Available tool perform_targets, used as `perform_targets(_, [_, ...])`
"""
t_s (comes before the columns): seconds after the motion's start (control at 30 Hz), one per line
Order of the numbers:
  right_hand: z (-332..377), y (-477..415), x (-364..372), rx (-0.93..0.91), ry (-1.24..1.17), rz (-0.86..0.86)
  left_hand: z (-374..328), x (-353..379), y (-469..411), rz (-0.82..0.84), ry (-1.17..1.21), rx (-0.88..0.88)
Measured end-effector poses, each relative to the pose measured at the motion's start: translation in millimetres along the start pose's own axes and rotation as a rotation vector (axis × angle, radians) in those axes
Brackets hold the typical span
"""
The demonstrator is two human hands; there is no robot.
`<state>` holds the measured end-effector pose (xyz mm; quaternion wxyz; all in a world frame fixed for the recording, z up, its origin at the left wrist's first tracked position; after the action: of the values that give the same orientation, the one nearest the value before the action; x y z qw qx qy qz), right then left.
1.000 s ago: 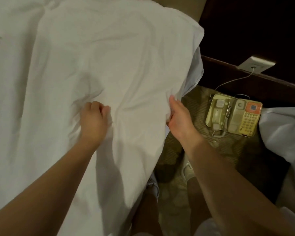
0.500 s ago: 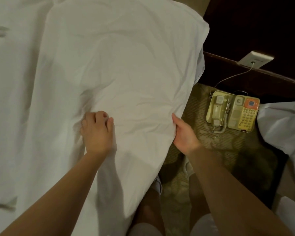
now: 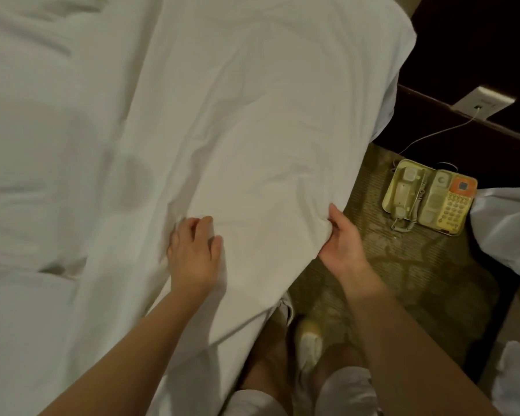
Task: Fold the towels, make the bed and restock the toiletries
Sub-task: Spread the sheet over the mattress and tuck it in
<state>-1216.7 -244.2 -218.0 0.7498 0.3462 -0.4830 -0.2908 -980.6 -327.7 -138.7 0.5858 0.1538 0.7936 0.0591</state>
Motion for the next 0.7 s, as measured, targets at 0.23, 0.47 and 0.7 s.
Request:
perform_targets(0.23, [6, 7, 2, -0.058, 0.107, 0.079, 22, 10, 64, -0.010, 0.088, -0.002])
perform_targets(0.47, [25, 14, -11, -0.162, 0.111, 0.044, 23, 23, 142, 0.054, 0.126, -0.043])
perform_targets(0.7, [-6, 26, -10, -0.114, 0.307, 0.070, 25, 44, 160, 0.045, -0.083, -0.030])
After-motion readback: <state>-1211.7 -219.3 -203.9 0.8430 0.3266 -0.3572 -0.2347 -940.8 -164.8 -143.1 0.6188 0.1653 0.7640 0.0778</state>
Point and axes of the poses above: each hand's wrist, its own y-axis away from the middle knuckle, its own x-axis out of the palm, z = x × y, the point moved 10 cm from there along -y, towards the middle knuckle, and after that the axes turned 2 degrees about z, right-handed, at the moved point
